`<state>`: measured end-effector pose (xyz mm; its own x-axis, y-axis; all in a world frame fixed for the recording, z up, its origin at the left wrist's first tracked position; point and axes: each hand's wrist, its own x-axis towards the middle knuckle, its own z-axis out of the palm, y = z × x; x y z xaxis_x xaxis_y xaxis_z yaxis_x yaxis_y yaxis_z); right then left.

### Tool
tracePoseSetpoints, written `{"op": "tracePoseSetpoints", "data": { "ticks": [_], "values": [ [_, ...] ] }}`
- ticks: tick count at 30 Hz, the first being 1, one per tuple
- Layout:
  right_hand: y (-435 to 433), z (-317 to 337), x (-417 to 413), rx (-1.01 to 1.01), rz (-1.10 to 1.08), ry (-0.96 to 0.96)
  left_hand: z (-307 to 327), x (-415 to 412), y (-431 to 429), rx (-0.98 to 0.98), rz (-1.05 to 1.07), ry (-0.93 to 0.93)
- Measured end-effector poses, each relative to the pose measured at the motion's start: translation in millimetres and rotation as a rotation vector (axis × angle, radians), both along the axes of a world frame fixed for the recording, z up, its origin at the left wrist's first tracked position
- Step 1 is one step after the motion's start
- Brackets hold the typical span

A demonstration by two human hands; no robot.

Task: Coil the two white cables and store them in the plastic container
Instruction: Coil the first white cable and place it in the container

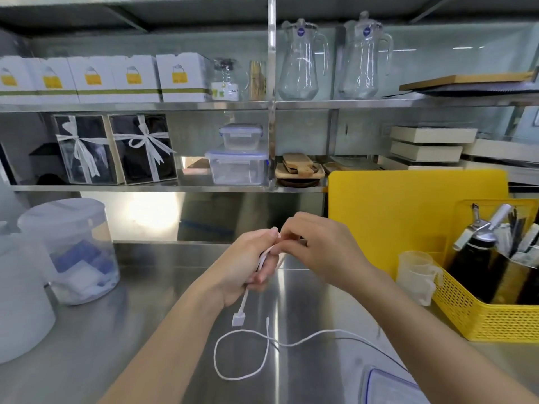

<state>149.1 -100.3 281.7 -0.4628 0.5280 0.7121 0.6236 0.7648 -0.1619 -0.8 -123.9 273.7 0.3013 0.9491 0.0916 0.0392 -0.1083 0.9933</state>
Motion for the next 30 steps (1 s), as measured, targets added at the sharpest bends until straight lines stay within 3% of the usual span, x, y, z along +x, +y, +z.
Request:
{"op": "tracePoseSetpoints", "data": {
  "ticks": [6,13,15,17,20,22,24,27,30],
  "values": [
    [13,6,17,-0.142,0.064,0.026,-7,-13,1,-0.132,-0.09,-0.149],
    [35,-6,38,-0.364,0.037,0.483,-14,-35,-5,-0.164,-0.136,-0.403],
    [39,-14,39,-0.397,-0.028,0.519,-15,-36,-6,-0.162,-0.13,-0.48],
    [42,-27,36,-0.396,-0.15,0.357,-15,-33,-5,-0.159,-0.099,-0.576],
    [39,-51,22,-0.303,-0.379,-0.115,-13,-28,0,-0.144,-0.048,-0.736],
    [29,-65,9,-0.301,-0.379,-0.35,-9,-26,2,-0.128,-0.033,-0.809],
    [16,-75,-5,-0.444,-0.278,-0.492,-7,-25,5,-0.116,-0.006,-0.826],
    [-8,-77,-22,-0.589,-0.129,-0.682,-13,-23,9,-0.084,0.082,-0.672],
    [-27,-64,-34,-0.405,0.012,-0.815,-22,-21,11,-0.032,0.172,-0.382]
  ]
}}
